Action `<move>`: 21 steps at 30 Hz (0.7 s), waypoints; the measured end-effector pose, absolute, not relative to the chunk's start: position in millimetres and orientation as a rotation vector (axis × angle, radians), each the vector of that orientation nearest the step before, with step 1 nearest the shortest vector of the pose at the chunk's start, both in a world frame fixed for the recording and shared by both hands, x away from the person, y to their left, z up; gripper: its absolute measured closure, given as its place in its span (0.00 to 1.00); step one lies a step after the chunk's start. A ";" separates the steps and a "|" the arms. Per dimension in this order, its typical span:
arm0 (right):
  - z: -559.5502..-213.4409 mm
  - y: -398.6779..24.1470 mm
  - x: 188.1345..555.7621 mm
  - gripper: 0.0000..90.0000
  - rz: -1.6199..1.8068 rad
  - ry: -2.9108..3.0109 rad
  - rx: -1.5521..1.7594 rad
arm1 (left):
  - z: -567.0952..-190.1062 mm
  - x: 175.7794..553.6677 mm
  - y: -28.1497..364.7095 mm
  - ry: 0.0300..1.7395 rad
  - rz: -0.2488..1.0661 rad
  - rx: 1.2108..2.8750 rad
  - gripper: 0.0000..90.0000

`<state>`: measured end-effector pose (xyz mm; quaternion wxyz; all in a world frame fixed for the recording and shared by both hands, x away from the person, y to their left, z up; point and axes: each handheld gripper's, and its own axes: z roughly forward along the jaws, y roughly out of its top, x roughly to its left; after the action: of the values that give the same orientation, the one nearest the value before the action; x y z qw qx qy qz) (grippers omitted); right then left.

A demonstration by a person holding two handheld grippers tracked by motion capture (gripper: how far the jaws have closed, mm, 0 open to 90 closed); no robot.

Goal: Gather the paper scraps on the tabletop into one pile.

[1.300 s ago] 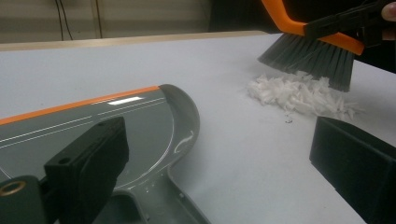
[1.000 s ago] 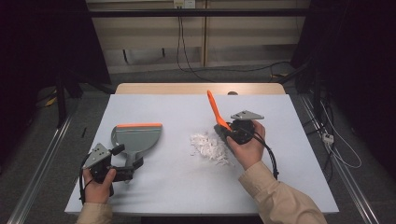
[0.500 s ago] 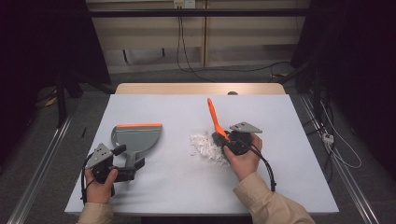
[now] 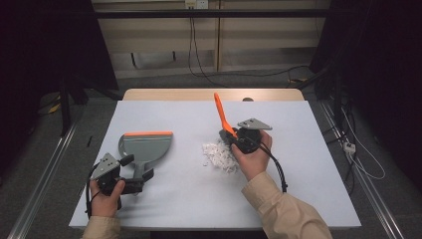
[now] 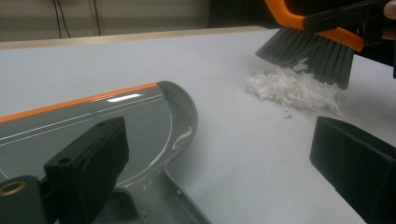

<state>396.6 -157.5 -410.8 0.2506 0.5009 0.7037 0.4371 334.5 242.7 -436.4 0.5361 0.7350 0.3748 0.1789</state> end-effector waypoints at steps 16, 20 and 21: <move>-415.7 -162.3 409.0 0.80 1.174 2.008 1.318 | -432.4 336.7 247.0 0.940 0.408 1.757 0.05; -412.9 -166.8 413.0 0.80 1.198 1.994 1.332 | -433.8 339.4 246.9 0.944 0.402 1.770 0.05; -412.0 -168.2 415.0 0.80 1.200 1.988 1.335 | -434.3 339.6 246.1 0.951 0.397 1.770 0.05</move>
<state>415.0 -168.2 -412.0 0.2297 0.4851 0.7224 0.4359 339.6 246.1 -434.3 0.5200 0.7382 0.3965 0.1656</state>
